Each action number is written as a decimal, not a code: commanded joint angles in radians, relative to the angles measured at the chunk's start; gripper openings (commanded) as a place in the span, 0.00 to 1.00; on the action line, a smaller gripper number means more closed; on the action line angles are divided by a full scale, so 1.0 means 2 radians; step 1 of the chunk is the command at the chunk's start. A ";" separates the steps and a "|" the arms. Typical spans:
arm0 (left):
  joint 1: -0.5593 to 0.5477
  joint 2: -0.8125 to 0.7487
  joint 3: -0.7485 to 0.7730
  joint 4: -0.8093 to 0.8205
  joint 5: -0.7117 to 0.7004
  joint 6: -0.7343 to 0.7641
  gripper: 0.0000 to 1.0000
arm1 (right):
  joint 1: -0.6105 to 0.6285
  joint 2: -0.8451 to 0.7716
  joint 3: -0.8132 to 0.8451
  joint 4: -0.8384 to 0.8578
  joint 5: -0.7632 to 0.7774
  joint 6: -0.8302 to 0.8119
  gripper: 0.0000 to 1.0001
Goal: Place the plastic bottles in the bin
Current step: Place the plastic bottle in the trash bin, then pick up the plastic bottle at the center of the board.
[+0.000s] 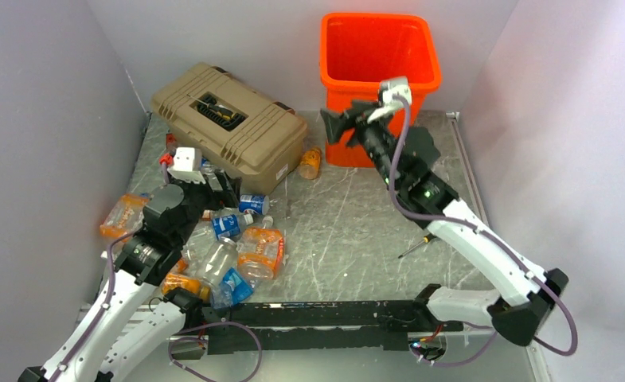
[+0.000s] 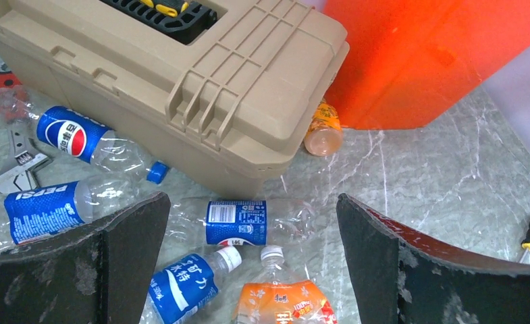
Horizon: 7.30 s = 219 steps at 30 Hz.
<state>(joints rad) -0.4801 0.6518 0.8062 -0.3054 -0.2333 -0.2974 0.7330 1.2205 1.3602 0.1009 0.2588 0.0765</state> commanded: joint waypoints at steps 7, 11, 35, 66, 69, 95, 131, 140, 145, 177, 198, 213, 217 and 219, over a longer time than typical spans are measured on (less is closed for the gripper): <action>-0.010 0.011 -0.021 0.044 -0.039 -0.008 0.99 | 0.007 -0.127 -0.336 0.100 -0.071 0.221 0.80; -0.011 0.026 -0.029 0.044 -0.083 -0.004 0.99 | 0.006 -0.122 -0.347 0.024 -0.102 0.206 0.81; -0.015 0.099 0.043 -0.047 -0.016 0.019 0.99 | 0.054 -0.223 -0.174 -0.215 0.060 0.036 0.77; -0.016 0.016 -0.037 -0.257 0.092 -0.331 0.99 | 0.198 -0.174 -0.224 -0.175 0.159 0.101 0.96; -0.016 0.021 -0.060 -0.229 0.121 -0.324 0.98 | 0.198 -0.169 -0.250 -0.164 0.153 0.120 0.96; -0.113 0.225 -0.084 -0.087 0.125 -0.290 0.76 | 0.185 -0.170 -0.432 -0.061 0.165 0.235 0.94; -0.113 0.138 -0.177 0.126 0.167 -0.246 0.63 | 0.073 -0.215 -0.442 -0.026 -0.022 0.258 0.94; -0.113 0.188 -0.158 0.121 0.181 -0.250 0.73 | -0.070 -0.298 -0.494 0.113 -0.242 0.408 0.97; -0.113 0.184 -0.160 0.117 0.176 -0.251 0.79 | -0.157 -0.272 -0.570 0.382 -0.351 0.599 0.97; -0.112 0.255 -0.144 0.139 0.194 -0.263 0.81 | -0.170 -0.376 -0.526 0.117 -0.325 0.405 0.94; -0.113 0.259 -0.153 0.194 0.218 -0.249 0.40 | -0.169 -0.329 -0.571 0.104 -0.305 0.343 0.90; -0.115 0.116 0.095 0.003 0.213 0.101 0.23 | -0.098 -0.277 -0.316 0.046 -0.288 0.233 0.92; -0.115 0.085 0.086 0.047 0.260 0.172 0.23 | -0.046 -0.254 -0.259 0.039 -0.249 0.196 0.97; -0.115 0.064 0.076 0.066 0.271 0.199 0.23 | -0.008 -0.230 -0.206 -0.009 -0.220 0.156 0.98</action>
<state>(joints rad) -0.7067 0.8463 0.9794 -0.2420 0.2073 -0.1078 0.6197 0.6983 0.7803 0.1642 -0.3016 0.5388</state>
